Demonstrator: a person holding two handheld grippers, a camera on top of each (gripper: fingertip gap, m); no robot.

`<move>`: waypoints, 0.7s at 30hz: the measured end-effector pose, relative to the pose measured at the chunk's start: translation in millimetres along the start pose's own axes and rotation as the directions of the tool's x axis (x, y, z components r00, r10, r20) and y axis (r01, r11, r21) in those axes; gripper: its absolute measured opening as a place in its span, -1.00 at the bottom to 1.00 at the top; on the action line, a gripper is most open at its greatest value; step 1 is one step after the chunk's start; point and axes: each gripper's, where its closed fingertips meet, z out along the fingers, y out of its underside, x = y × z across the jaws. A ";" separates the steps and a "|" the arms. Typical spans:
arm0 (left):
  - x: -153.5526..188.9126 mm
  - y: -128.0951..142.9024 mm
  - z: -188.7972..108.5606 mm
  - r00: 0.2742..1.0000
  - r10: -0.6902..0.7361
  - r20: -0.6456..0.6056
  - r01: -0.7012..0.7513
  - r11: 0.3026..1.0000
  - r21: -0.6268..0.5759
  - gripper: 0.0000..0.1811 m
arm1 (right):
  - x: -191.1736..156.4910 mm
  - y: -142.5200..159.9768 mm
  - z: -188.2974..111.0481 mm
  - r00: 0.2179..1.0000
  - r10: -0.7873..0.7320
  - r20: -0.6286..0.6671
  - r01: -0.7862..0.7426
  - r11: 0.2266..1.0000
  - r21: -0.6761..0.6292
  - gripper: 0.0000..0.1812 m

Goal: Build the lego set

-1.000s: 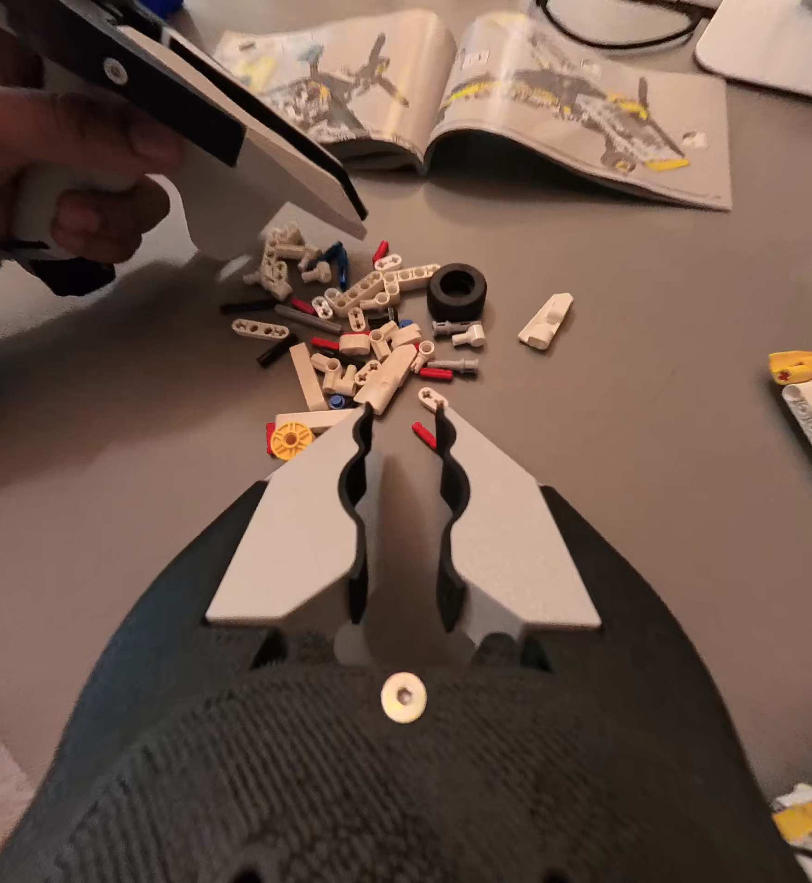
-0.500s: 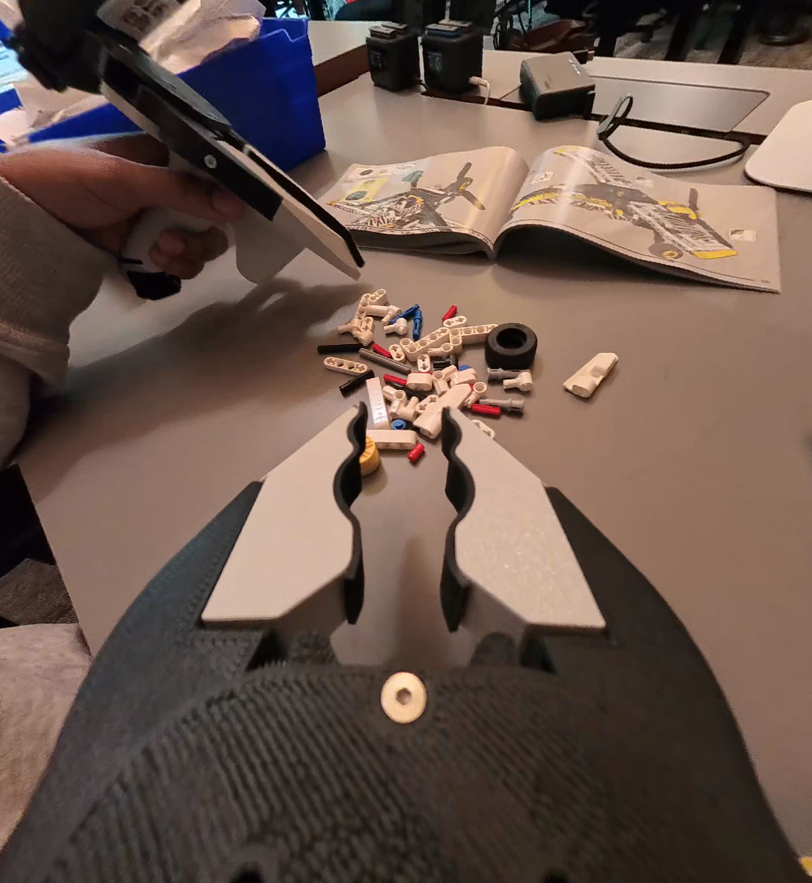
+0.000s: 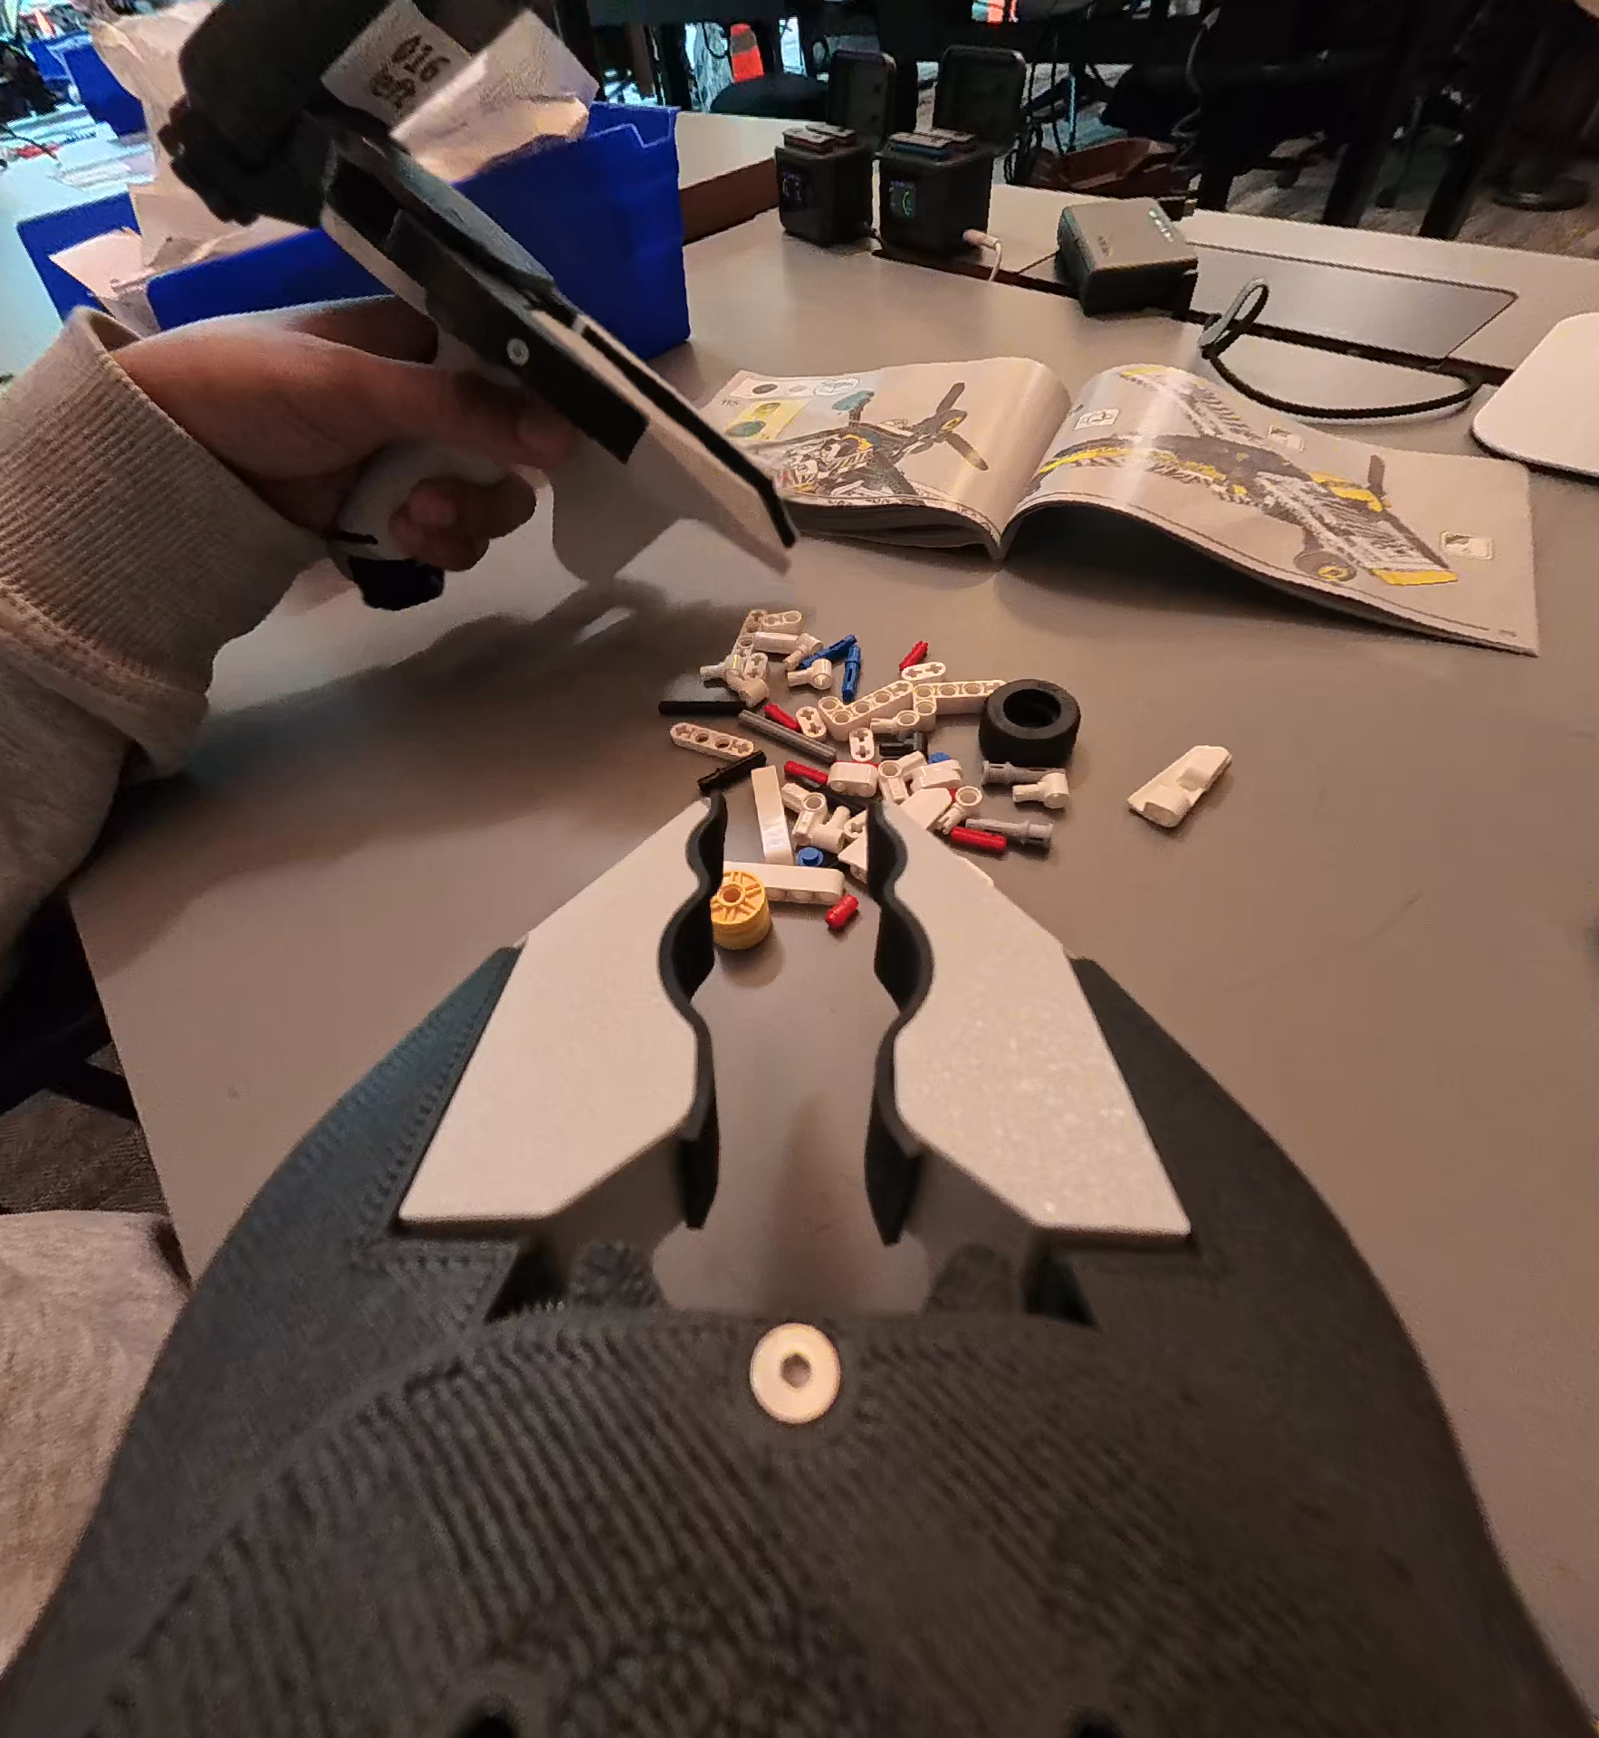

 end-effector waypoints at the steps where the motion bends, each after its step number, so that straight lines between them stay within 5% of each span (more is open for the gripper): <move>1: -5.3 -6.7 -2.9 1.000 -0.007 0.023 0.006 0.999 0.039 -0.71 | 0.0 -0.3 -0.2 1.000 0.002 0.002 -0.002 1.000 0.002 -0.68; 9: -13.2 -56.7 22.0 0.972 0.102 0.211 -0.125 0.987 0.099 -0.41 | -3.4 -2.3 0.2 1.000 -0.009 0.024 0.009 1.000 0.014 -0.68; 12: -13.8 -73.6 51.3 0.936 0.212 0.283 -0.230 0.973 0.032 -0.45 | -3.9 -3.7 -0.9 1.000 -0.015 0.023 0.015 1.000 0.025 -0.69; 16: -28.0 -82.4 78.0 0.799 0.432 0.418 -0.412 0.900 -0.142 -0.45 | -3.3 -4.7 -1.9 1.000 -0.007 0.027 0.006 0.999 0.033 -0.68; 21: -28.0 -83.0 93.3 0.733 0.526 0.432 -0.476 0.850 -0.226 -0.54 | -3.7 -5.4 -2.5 0.999 -0.002 0.034 0.001 0.999 0.039 -0.68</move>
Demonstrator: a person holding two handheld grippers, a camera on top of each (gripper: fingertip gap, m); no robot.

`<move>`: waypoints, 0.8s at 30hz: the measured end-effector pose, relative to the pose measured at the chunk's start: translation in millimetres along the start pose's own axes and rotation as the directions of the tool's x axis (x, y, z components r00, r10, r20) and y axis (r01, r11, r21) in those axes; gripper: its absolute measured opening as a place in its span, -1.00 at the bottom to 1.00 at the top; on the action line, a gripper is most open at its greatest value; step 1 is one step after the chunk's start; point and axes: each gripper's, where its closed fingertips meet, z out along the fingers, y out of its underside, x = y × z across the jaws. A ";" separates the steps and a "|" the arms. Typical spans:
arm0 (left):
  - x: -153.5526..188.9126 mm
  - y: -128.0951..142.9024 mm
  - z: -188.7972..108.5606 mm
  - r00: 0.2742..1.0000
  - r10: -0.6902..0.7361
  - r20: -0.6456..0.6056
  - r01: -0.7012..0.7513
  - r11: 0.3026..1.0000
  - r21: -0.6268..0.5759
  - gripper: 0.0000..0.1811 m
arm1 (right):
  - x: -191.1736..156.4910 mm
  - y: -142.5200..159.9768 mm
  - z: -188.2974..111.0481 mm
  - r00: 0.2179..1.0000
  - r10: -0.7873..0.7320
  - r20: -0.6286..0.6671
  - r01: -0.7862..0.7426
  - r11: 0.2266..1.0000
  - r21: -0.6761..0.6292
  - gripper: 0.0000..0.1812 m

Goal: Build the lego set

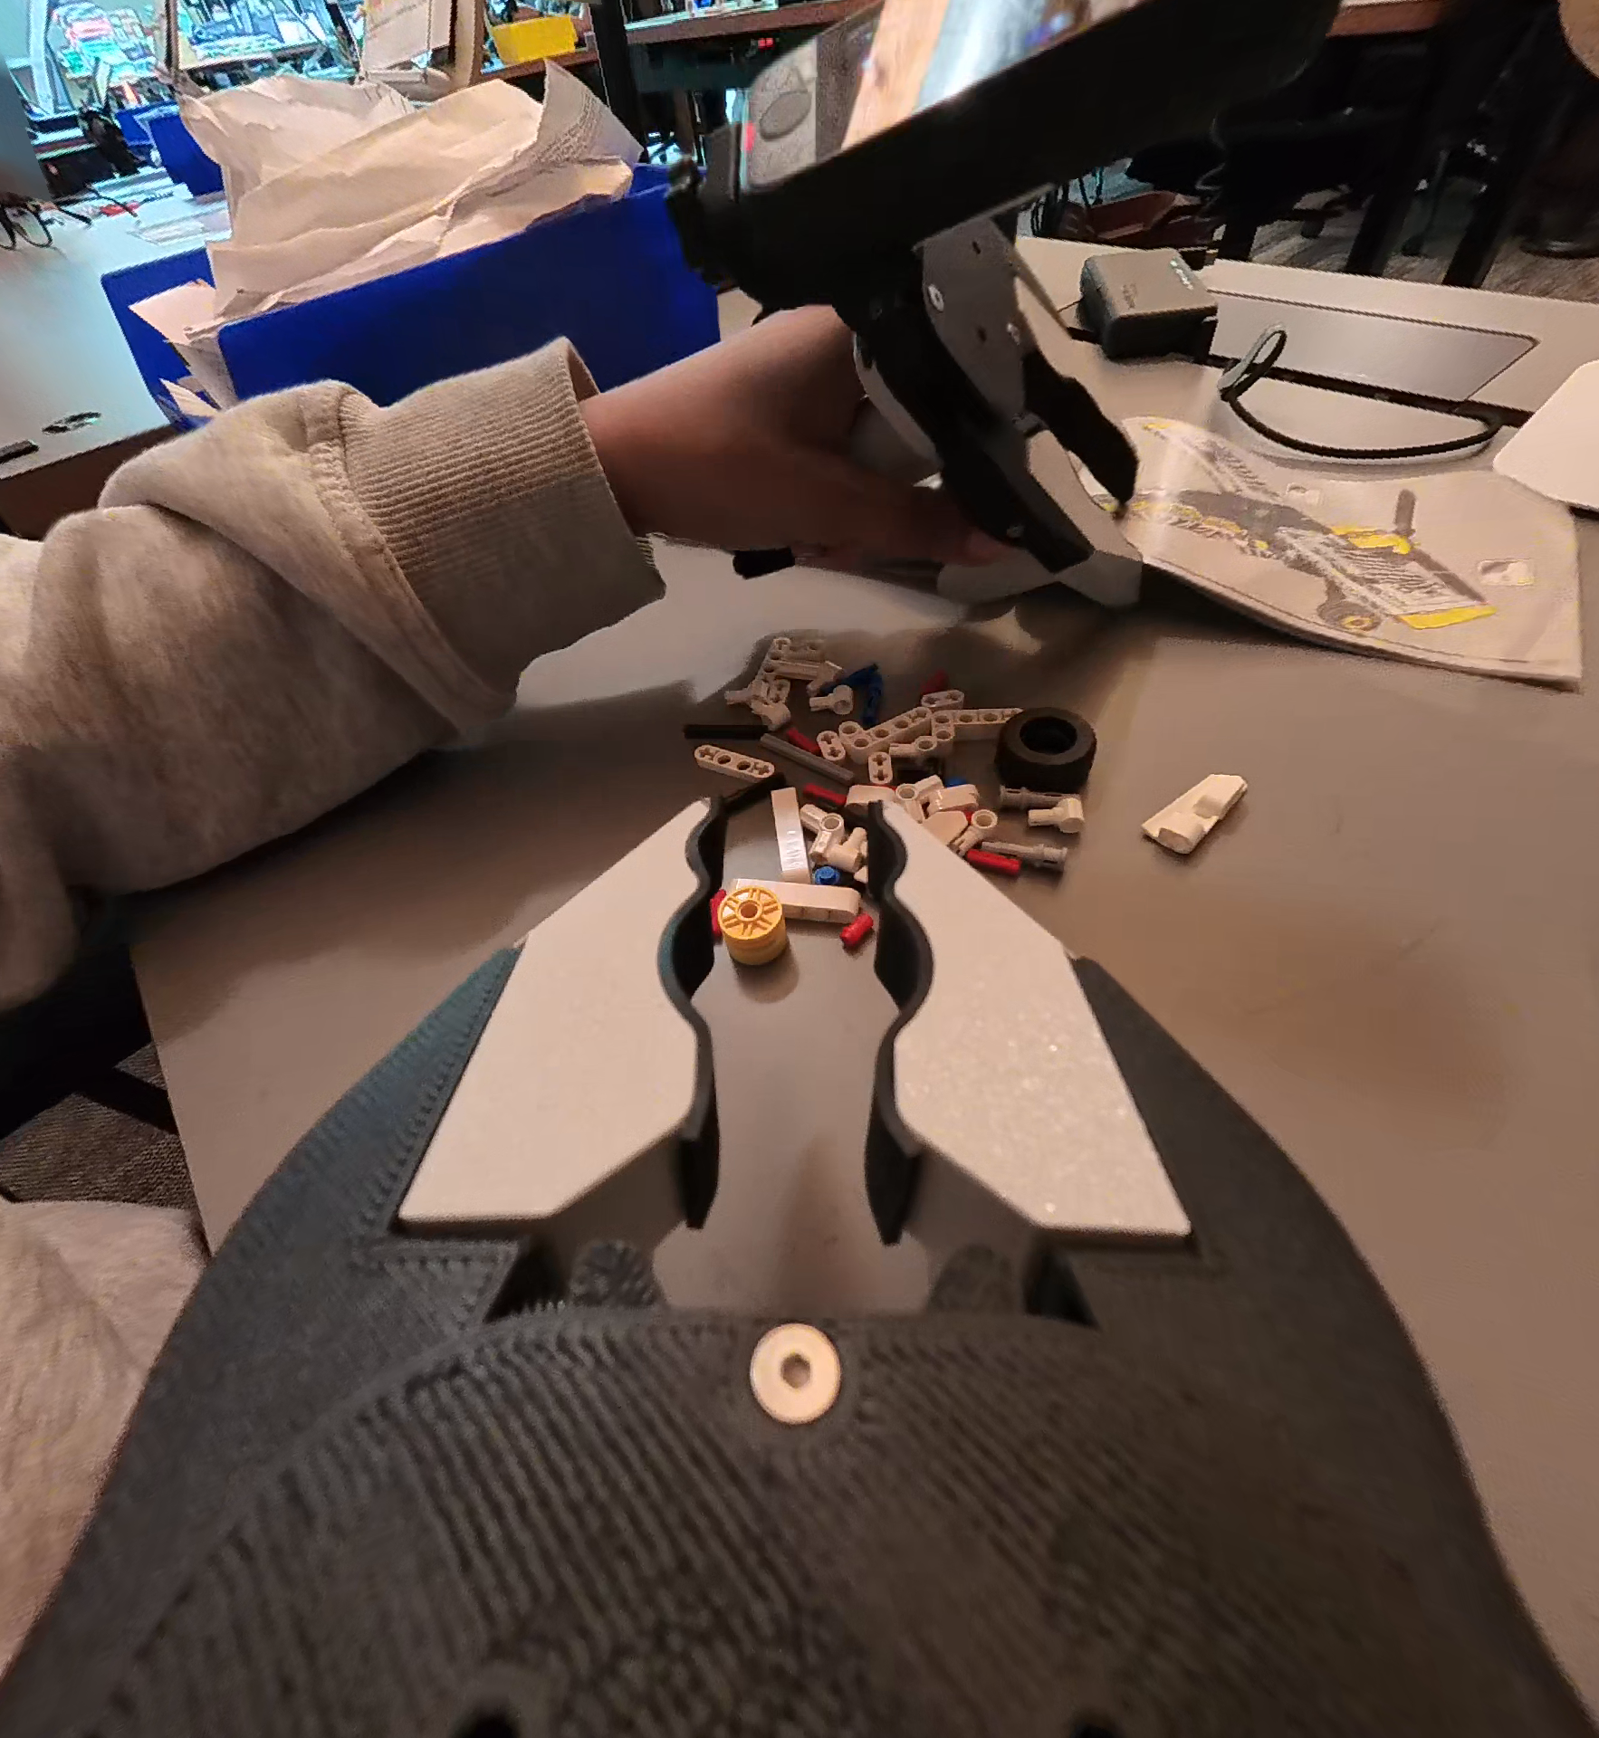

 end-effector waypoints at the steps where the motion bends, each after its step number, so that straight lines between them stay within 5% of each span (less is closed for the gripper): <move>1: -0.2 -0.2 -0.2 1.000 0.005 0.010 -0.005 1.000 0.001 -0.57 | -0.1 0.0 0.0 1.000 0.002 0.002 -0.002 1.000 0.000 -0.68; 9: 4.3 -16.5 -10.3 0.989 0.143 0.037 -0.147 0.982 0.120 -0.87 | -0.3 -1.5 -1.2 1.000 0.020 0.021 -0.020 1.000 0.011 -0.68; 18: 53.2 -31.4 -24.1 0.942 0.311 -0.127 -0.271 0.927 0.261 -0.85 | -1.2 -1.6 -0.6 0.999 0.029 0.035 -0.029 1.000 0.011 -0.68; 24: 42.5 -37.2 -38.1 0.965 0.223 -0.138 -0.168 0.931 0.325 -0.62 | -2.6 -2.8 -1.4 0.999 0.024 0.042 -0.025 0.999 0.020 -0.68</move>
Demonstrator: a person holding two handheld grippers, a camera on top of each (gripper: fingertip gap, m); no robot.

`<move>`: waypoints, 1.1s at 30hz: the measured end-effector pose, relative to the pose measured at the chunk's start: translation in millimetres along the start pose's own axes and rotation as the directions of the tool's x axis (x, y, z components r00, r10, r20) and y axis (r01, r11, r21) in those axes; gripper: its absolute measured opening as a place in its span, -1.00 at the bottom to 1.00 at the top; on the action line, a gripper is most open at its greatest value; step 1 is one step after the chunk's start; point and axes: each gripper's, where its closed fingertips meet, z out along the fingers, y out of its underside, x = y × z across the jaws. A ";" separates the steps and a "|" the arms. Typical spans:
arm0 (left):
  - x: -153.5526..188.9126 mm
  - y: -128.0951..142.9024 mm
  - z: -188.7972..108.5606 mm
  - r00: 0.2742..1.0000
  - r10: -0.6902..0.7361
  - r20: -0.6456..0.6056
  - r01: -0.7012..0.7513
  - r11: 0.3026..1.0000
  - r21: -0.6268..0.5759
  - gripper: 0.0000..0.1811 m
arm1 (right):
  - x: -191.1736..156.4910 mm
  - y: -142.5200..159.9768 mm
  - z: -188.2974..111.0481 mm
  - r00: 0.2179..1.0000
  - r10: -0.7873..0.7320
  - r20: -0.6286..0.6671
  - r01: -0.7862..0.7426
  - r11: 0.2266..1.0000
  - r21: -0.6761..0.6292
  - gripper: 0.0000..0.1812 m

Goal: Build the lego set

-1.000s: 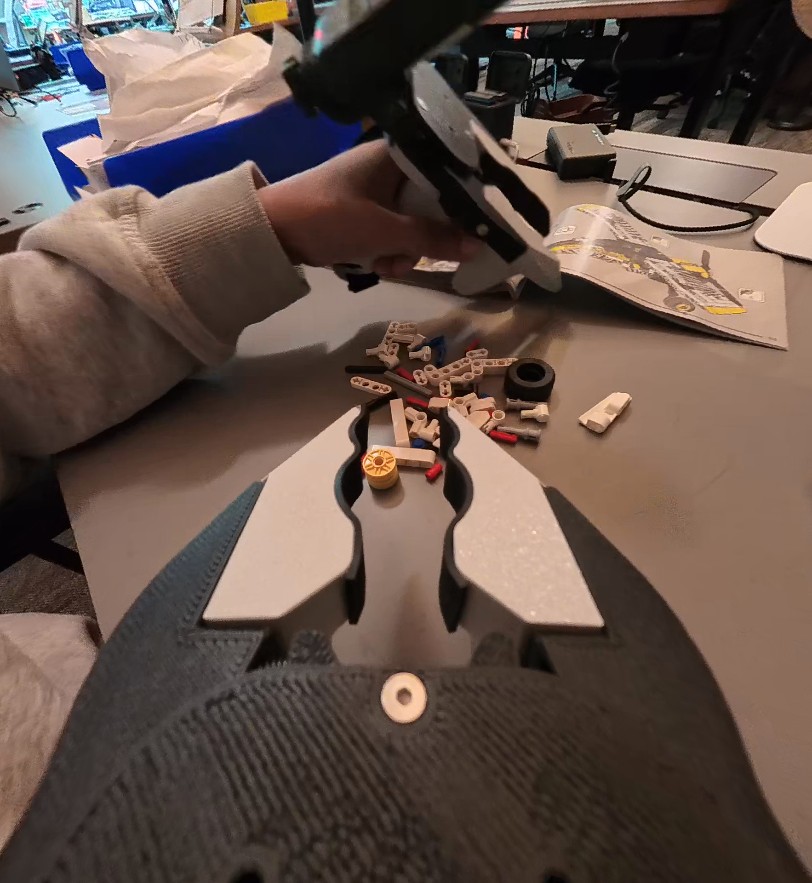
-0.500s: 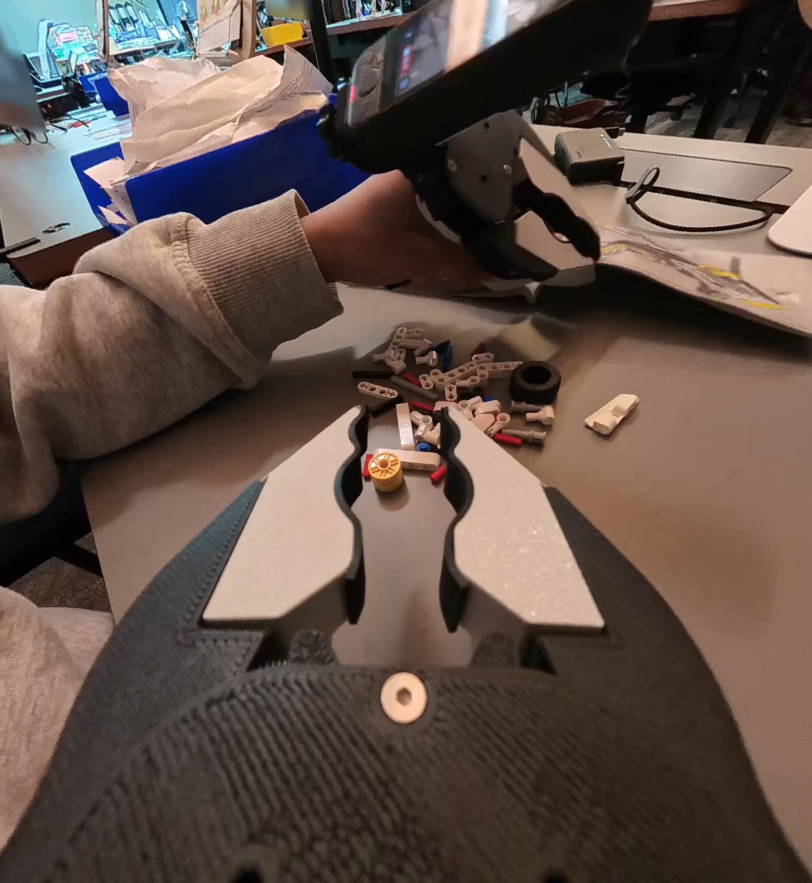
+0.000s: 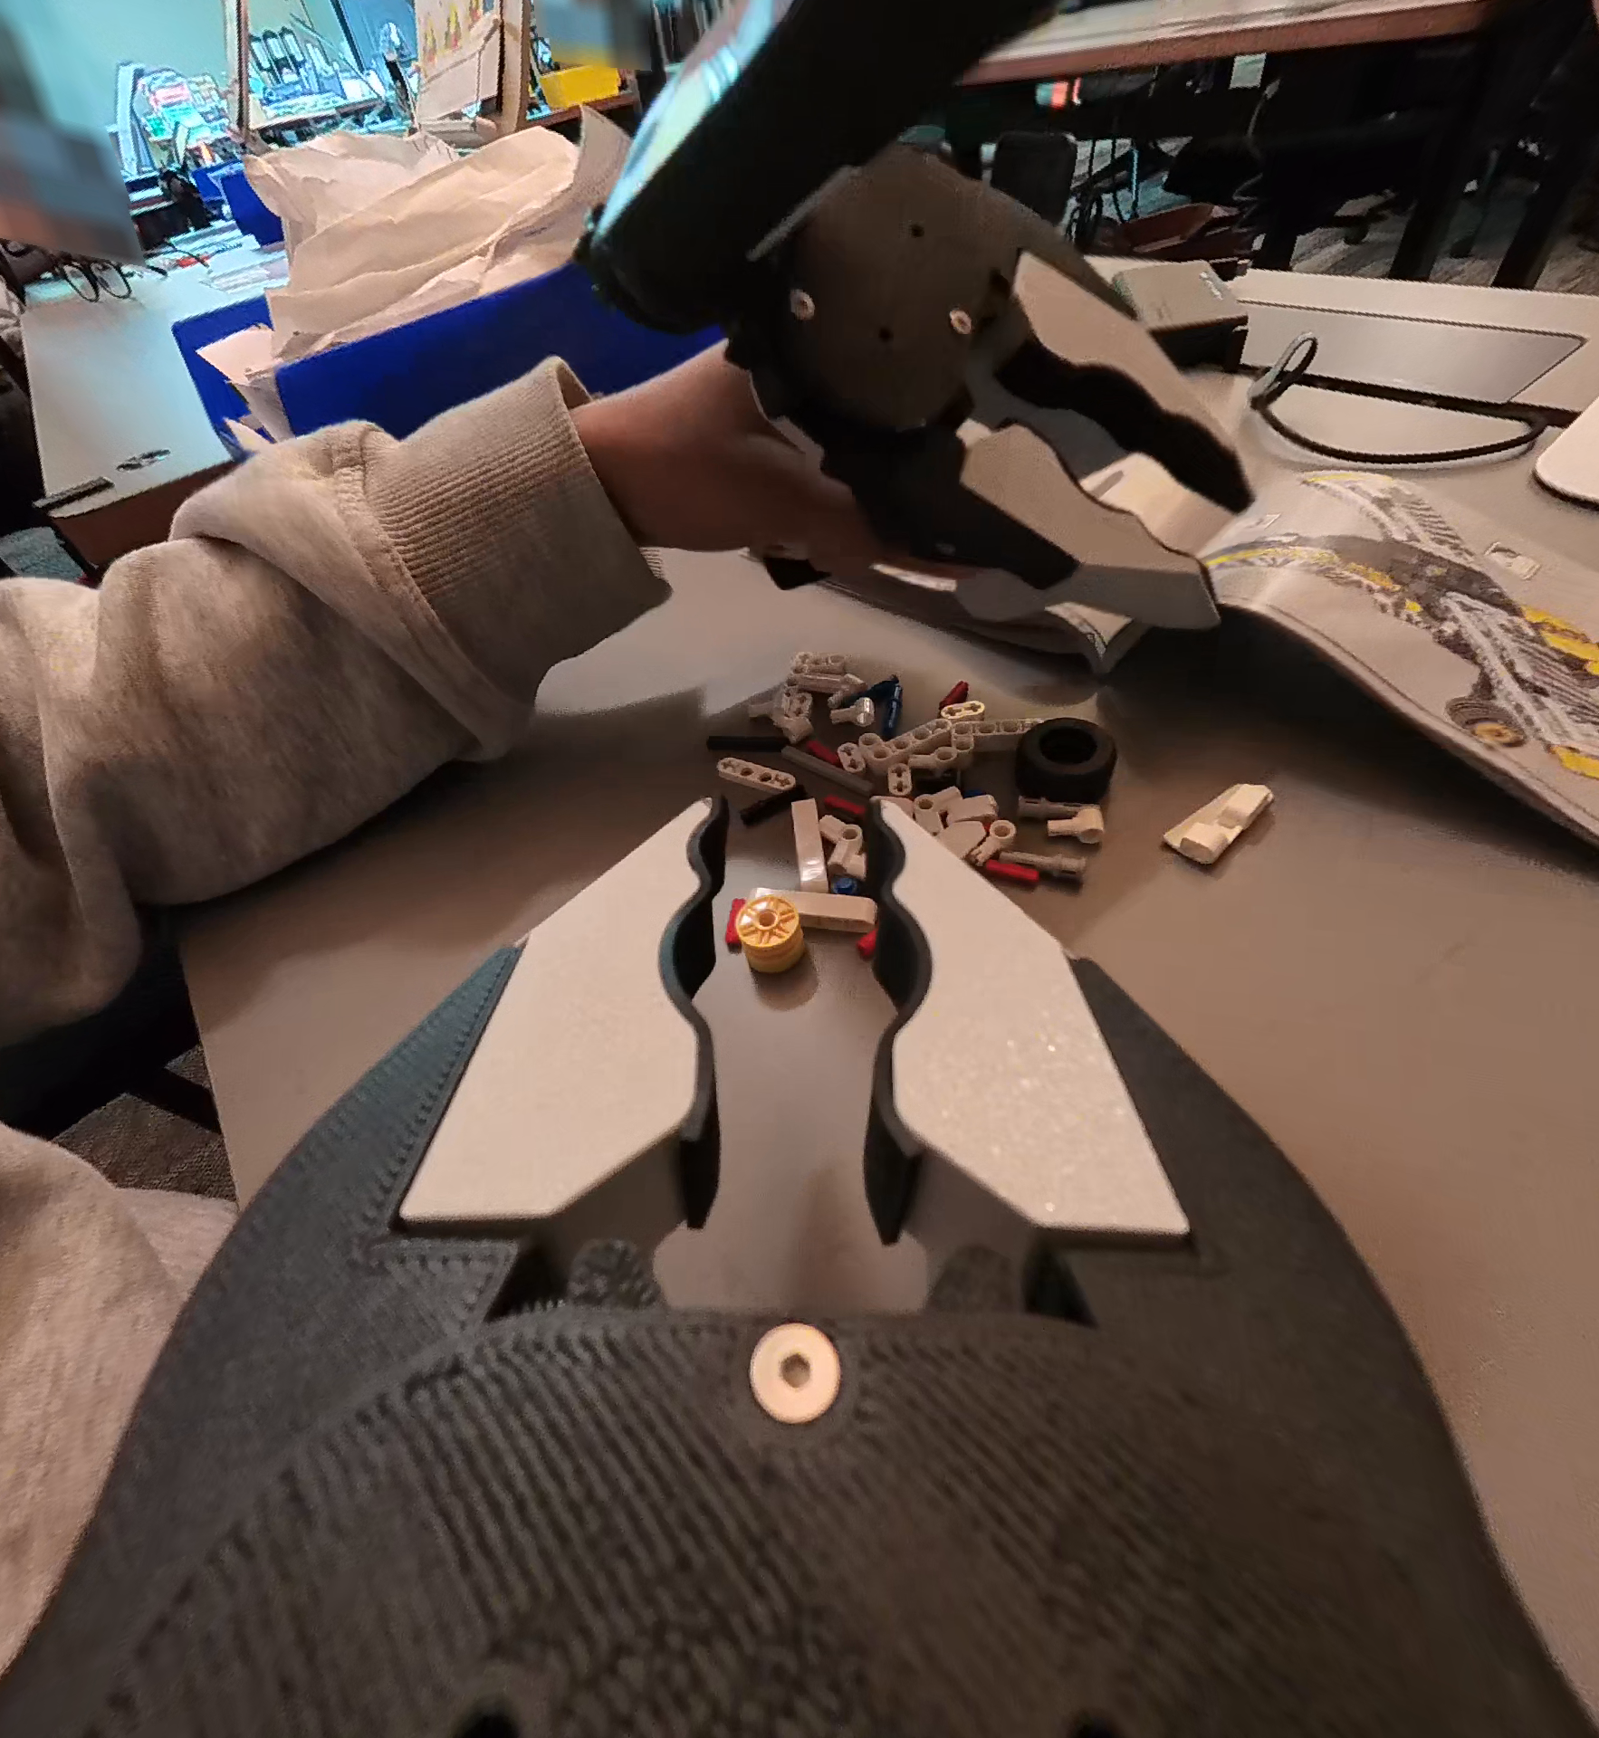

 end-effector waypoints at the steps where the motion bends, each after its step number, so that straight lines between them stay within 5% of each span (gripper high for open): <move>1: -3.5 -1.7 -6.6 0.999 -0.032 -0.003 0.032 0.999 0.019 -0.58 | -0.8 -0.9 -0.9 1.000 -0.002 0.004 0.002 1.000 0.007 -0.69; 5: -27.6 3.3 -41.8 0.986 -0.164 0.026 0.159 0.978 0.137 -0.63 | 3.5 -3.4 -3.2 1.000 0.031 -0.002 -0.031 0.999 0.028 -0.69; 9: -48.5 50.4 -69.0 0.958 -0.281 0.052 0.273 0.954 0.125 -0.63 | 5.3 -3.4 -3.5 0.995 0.090 0.035 -0.091 0.996 0.026 -0.66; 14: -21.8 80.4 -91.4 0.915 -0.367 -0.165 0.386 0.918 0.096 -0.46 | -3.2 -17.1 -17.8 0.989 0.102 0.110 -0.117 0.984 0.137 -0.77; 20: -27.0 116.9 -79.2 0.938 -0.343 -0.040 0.340 0.938 -0.059 -0.47 | -8.2 -21.5 -19.2 0.984 0.103 0.148 -0.127 0.978 0.165 -0.76; 33: -35.4 127.5 -73.2 0.939 -0.339 0.053 0.343 0.932 -0.118 -0.56 | -16.7 -20.9 -19.2 0.984 0.066 0.166 -0.094 0.982 0.163 -0.76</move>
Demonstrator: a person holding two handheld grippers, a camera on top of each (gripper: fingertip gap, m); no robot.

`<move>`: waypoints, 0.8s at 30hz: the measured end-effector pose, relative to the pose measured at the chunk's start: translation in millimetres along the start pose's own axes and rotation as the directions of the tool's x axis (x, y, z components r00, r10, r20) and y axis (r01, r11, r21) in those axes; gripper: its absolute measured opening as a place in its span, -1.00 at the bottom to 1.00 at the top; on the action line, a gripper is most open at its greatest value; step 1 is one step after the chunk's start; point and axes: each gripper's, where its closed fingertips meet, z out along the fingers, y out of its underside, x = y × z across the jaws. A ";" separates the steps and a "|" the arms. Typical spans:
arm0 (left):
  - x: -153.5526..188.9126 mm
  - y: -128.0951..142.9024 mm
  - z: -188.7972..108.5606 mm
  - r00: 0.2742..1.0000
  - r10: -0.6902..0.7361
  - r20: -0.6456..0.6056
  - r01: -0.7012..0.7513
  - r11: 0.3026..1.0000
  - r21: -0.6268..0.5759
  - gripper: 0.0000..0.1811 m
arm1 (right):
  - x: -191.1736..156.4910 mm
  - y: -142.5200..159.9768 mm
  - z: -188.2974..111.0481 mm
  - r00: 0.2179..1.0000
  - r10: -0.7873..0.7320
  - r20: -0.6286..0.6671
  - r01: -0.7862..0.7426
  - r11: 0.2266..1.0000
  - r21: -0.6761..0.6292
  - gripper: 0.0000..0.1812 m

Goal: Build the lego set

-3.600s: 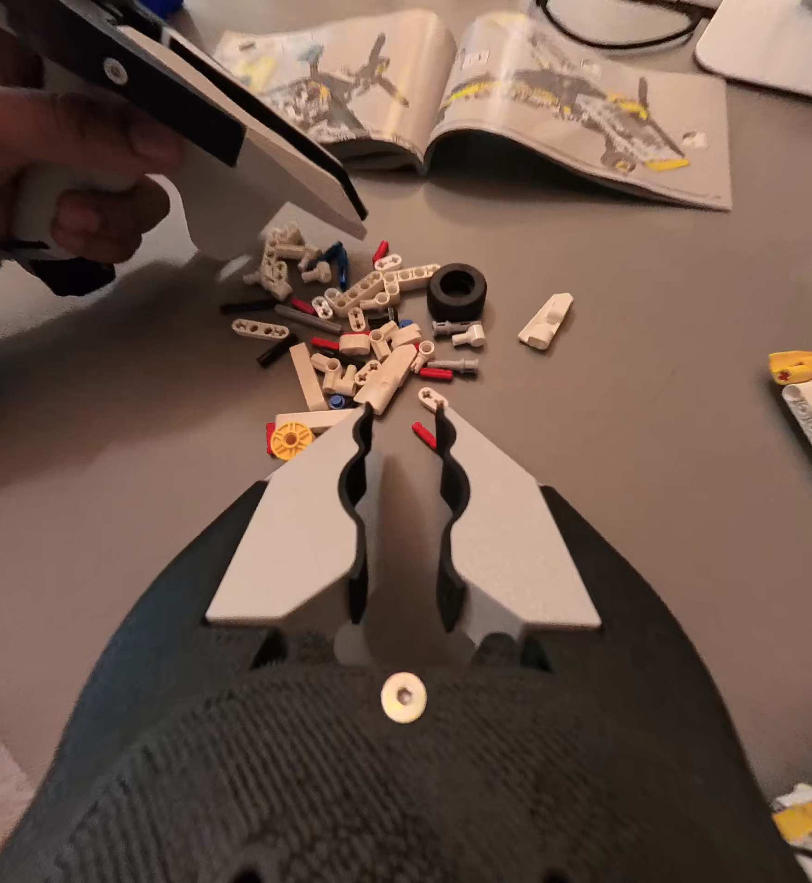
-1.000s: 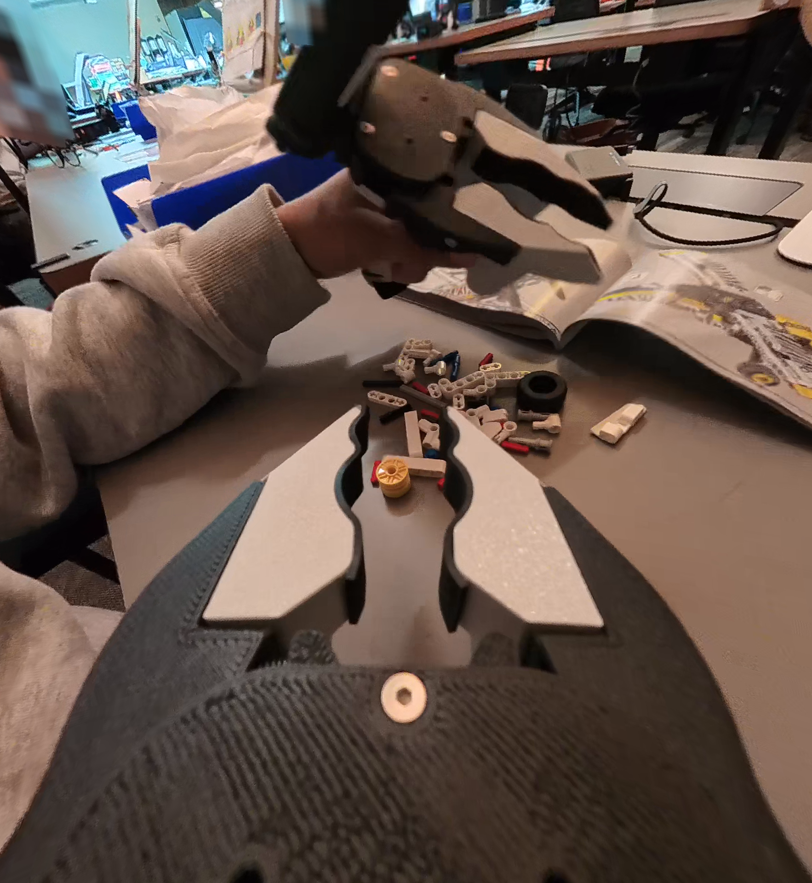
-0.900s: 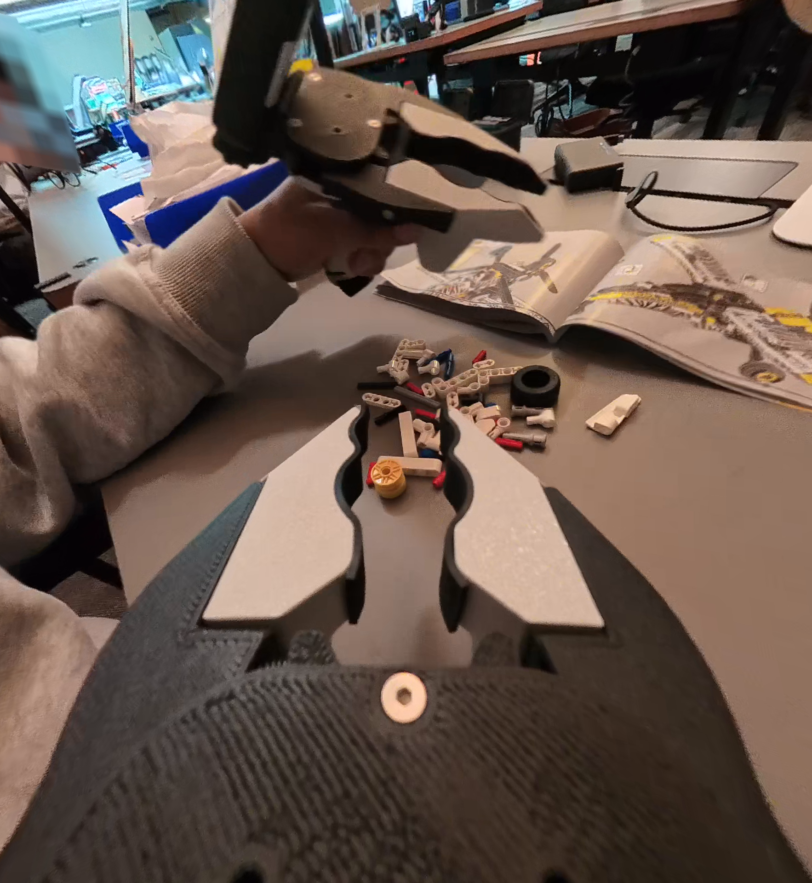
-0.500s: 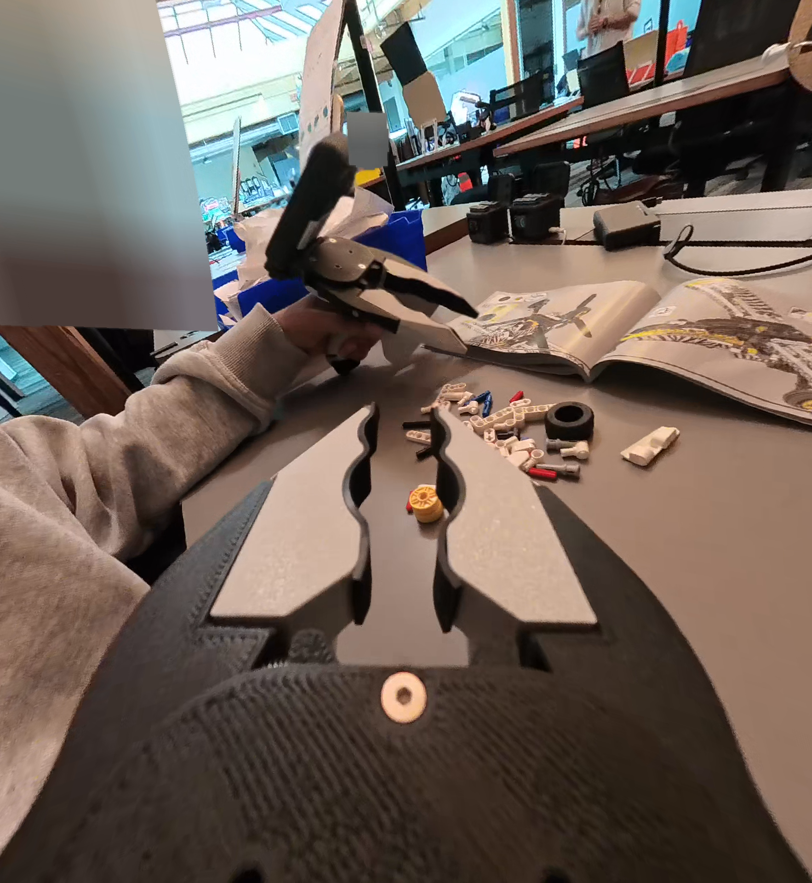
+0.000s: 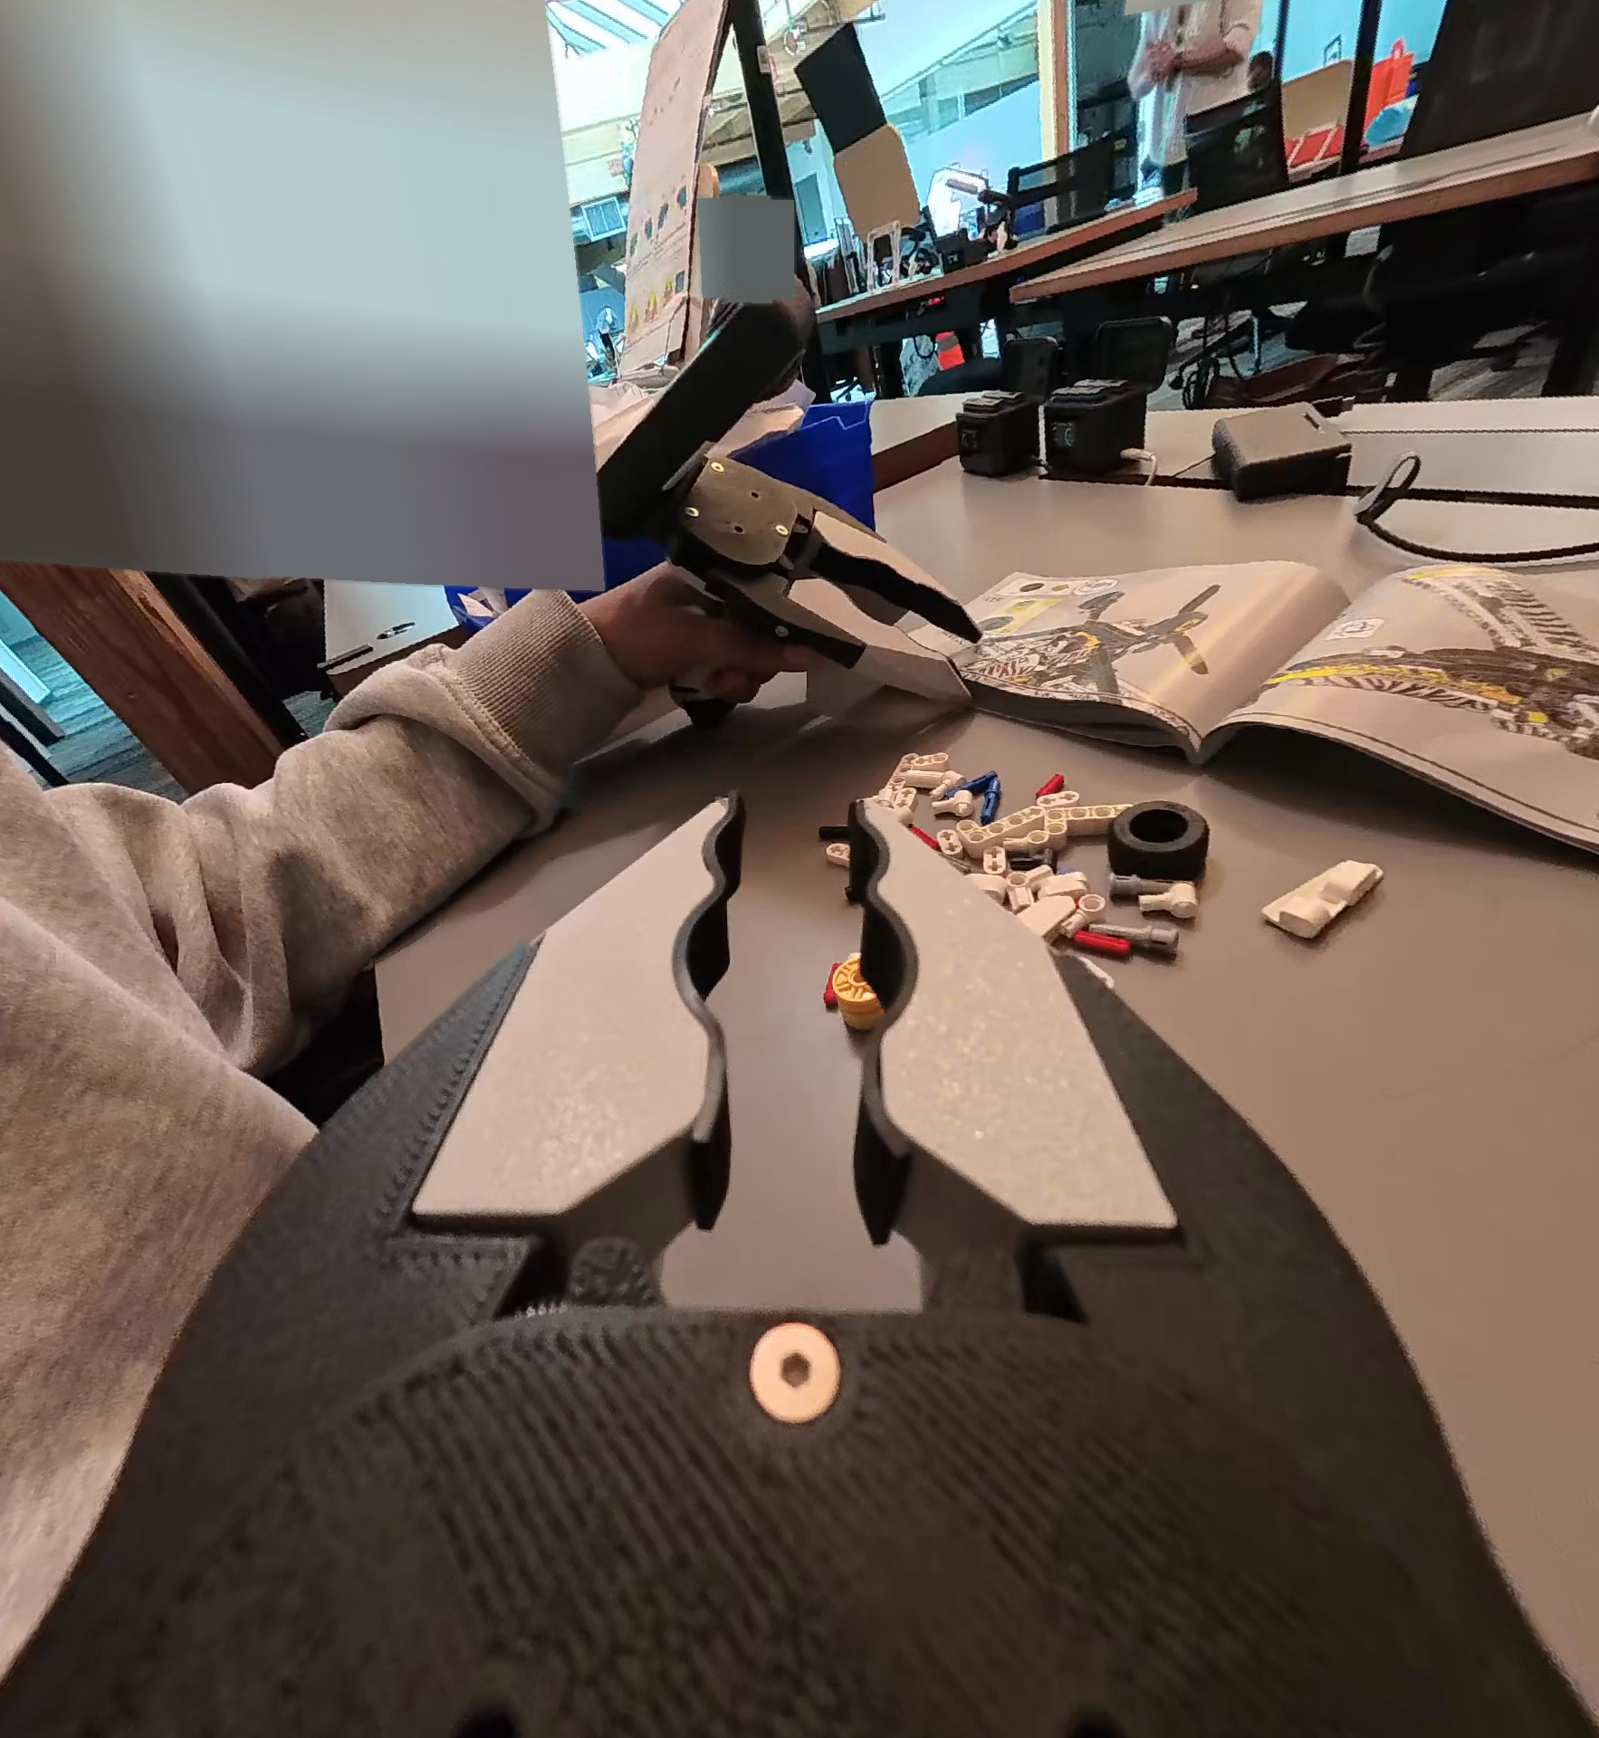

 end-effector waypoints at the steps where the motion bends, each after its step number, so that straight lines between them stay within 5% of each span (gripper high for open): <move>1: -0.2 0.2 0.2 1.000 0.000 0.002 0.000 1.000 -0.002 -0.56 | 0.3 -0.2 -0.1 1.000 0.002 -0.001 -0.002 1.000 0.002 -0.77; 24: -8.4 1.7 1.3 0.998 -0.027 0.050 0.028 1.000 -0.012 -0.57 | -1.3 -1.5 -0.3 1.000 -0.015 -0.003 0.015 1.000 0.012 -0.76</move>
